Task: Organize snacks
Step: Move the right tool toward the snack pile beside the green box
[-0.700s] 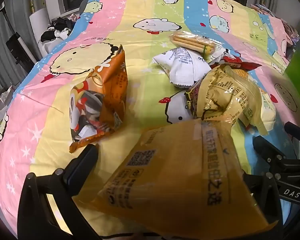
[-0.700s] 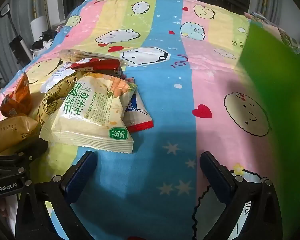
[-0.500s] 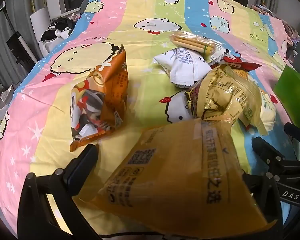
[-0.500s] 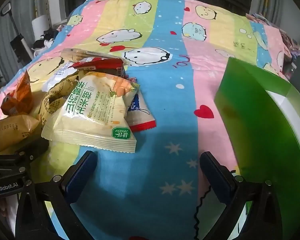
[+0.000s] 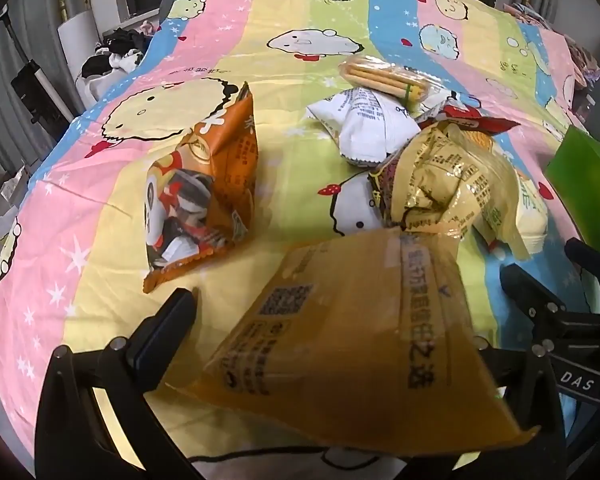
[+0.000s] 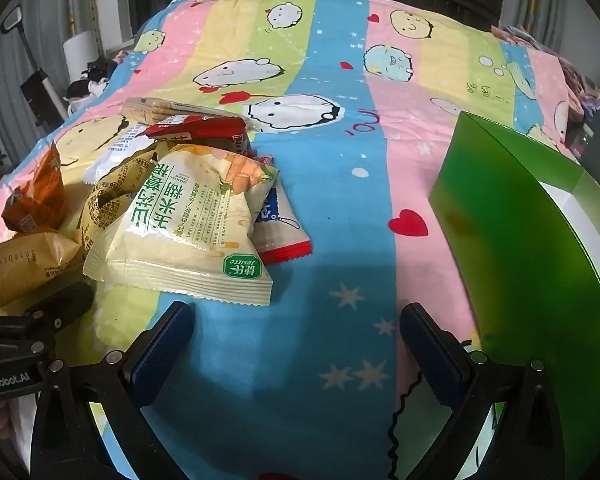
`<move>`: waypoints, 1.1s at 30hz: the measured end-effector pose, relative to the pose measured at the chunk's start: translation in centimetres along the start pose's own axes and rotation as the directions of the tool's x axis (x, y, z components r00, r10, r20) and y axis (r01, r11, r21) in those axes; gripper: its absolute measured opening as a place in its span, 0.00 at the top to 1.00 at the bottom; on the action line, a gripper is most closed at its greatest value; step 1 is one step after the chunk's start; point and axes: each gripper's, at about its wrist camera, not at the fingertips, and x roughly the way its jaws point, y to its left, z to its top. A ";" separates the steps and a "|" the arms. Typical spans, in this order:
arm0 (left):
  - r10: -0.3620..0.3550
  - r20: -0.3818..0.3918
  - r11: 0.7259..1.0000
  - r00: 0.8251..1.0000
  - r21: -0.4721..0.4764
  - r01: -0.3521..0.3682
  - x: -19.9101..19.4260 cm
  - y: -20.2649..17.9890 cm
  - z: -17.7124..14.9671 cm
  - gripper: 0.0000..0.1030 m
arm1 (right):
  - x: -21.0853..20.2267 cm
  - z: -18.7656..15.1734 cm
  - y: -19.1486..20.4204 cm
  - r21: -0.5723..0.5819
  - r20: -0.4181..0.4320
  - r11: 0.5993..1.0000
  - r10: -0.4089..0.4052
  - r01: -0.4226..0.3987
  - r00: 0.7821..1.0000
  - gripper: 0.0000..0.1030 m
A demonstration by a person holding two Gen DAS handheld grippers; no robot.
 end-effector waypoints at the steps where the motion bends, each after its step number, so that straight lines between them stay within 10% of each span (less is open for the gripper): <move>1: -0.005 -0.005 1.000 1.000 -0.001 0.005 -0.1 0.1 0.0 0.01 | -0.2 -0.1 -0.1 -0.001 0.000 1.000 -0.002 0.002 1.000 0.01; 27: -0.150 0.124 0.980 0.981 -0.116 0.164 -7.6 4.0 1.4 0.11 | -7.5 1.3 1.3 0.190 0.037 0.965 0.174 -0.178 0.984 0.01; 33: -0.179 0.123 0.968 0.976 -0.152 0.197 -8.0 5.4 1.3 0.25 | -9.2 2.5 0.3 0.257 0.074 0.938 0.222 -0.234 0.972 0.16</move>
